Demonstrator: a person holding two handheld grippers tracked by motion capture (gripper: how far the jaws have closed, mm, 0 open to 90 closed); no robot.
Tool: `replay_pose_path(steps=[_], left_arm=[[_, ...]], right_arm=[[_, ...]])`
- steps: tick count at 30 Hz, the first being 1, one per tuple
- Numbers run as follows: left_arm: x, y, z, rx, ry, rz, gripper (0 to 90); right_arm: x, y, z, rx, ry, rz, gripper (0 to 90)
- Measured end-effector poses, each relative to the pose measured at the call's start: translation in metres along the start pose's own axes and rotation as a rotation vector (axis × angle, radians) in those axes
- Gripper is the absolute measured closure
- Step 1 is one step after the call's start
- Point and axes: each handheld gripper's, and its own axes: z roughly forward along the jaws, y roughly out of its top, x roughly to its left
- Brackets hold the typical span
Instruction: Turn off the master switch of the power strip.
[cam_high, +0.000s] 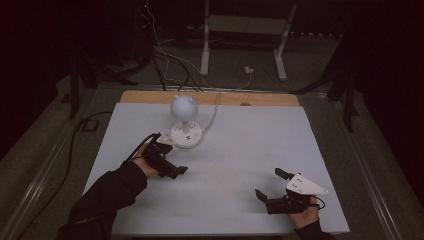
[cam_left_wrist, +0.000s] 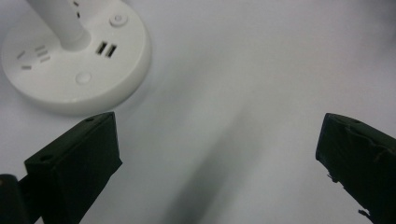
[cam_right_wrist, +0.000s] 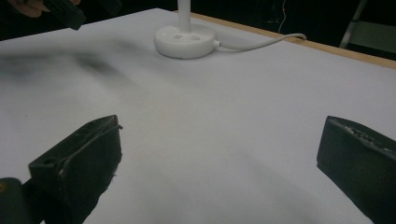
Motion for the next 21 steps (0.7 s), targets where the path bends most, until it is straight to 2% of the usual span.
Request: replay_pose_path(steps=[6, 9, 21], left_arm=[[-0.001, -0.017, -0.004, 0.007, -0.005, -0.009, 0.4], [-0.002, -0.025, -0.006, -0.002, -0.021, -0.009, 0.4], [-0.009, -0.057, -0.013, -0.017, -0.028, -0.023, 0.4]], right_arm=[[0.0, 0.0, 0.0, 0.002, -0.001, 0.001, 0.0], [0.0, 0.0, 0.0, 0.005, 0.0, 0.0, 0.0], [0.0, -0.001, 0.001, 0.009, -0.001, -0.001, 0.0]])
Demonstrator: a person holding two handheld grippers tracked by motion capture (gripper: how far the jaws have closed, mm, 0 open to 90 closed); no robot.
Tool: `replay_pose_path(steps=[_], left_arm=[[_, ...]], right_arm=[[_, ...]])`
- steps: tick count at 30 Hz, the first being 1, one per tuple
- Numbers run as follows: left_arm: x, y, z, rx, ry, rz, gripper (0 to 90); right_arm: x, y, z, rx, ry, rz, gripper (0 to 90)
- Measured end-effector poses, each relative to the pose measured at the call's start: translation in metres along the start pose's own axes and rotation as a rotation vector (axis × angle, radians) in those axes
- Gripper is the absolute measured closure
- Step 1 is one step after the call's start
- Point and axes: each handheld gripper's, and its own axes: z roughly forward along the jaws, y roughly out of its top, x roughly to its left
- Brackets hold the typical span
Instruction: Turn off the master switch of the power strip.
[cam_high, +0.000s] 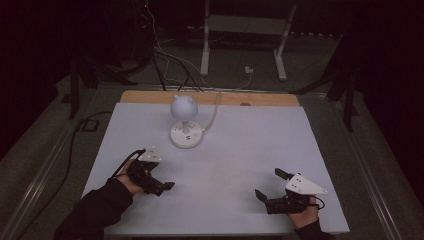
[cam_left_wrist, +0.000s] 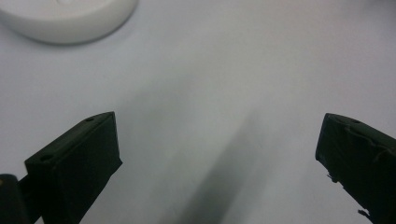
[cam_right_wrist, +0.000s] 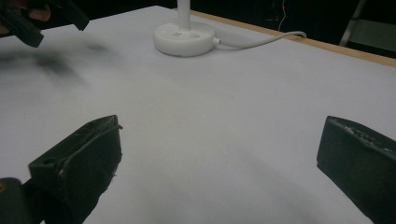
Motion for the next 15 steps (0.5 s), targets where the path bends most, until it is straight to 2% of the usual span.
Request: replay_pose_path(steps=[6, 10, 15], left_arm=[[-0.004, -0.016, -0.005, -0.015, 0.019, 0.0, 0.4], [-0.005, -0.028, -0.009, -0.018, 0.021, -0.015, 0.4], [-0.008, -0.042, -0.014, -0.017, 0.022, -0.001, 0.4]], right_arm=[[0.0, 0.0, 0.0, 0.001, 0.0, 0.001, 0.0], [0.0, 0.0, 0.0, 0.003, 0.002, 0.0, 0.0], [0.0, 0.0, 0.0, 0.003, 0.002, 0.0, 0.0]])
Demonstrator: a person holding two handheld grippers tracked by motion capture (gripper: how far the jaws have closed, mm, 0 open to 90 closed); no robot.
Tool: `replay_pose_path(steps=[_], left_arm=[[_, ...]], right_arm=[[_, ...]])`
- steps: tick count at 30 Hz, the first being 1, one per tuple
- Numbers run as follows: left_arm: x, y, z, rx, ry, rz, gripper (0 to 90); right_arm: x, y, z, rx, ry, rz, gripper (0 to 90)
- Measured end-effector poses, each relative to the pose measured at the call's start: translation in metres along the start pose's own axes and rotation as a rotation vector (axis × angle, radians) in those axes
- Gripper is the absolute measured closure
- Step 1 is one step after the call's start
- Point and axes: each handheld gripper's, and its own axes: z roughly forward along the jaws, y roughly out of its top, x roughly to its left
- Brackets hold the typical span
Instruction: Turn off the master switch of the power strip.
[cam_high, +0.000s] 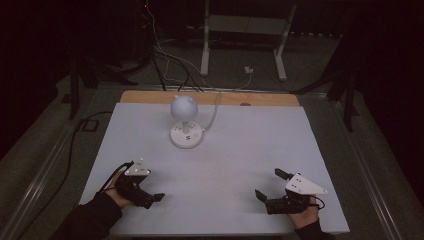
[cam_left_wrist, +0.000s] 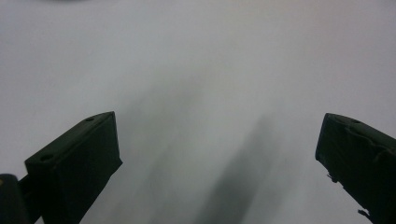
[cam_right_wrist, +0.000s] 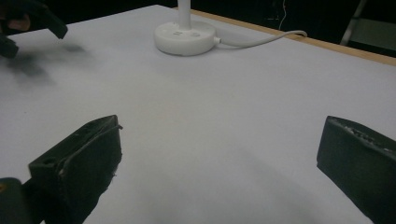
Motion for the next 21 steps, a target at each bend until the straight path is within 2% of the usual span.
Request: replay_pose_path(steps=[7, 12, 13, 21], left_arm=[[-0.003, -0.022, -0.008, 0.009, 0.0, -0.001, 0.4], [-0.002, -0.038, -0.007, 0.007, 0.024, -0.008, 0.4], [-0.002, -0.04, -0.007, 0.013, 0.037, -0.005, 0.4], [0.001, -0.037, -0.005, -0.02, 0.04, -0.015, 0.4]], right_arm=[[0.0, 0.0, 0.0, 0.003, -0.001, -0.002, 0.0], [0.0, 0.0, 0.001, 0.004, 0.002, -0.002, 0.0], [0.0, 0.0, 0.001, 0.004, 0.003, -0.003, 0.0], [0.001, 0.0, 0.001, 0.006, 0.012, -0.004, 0.0]])
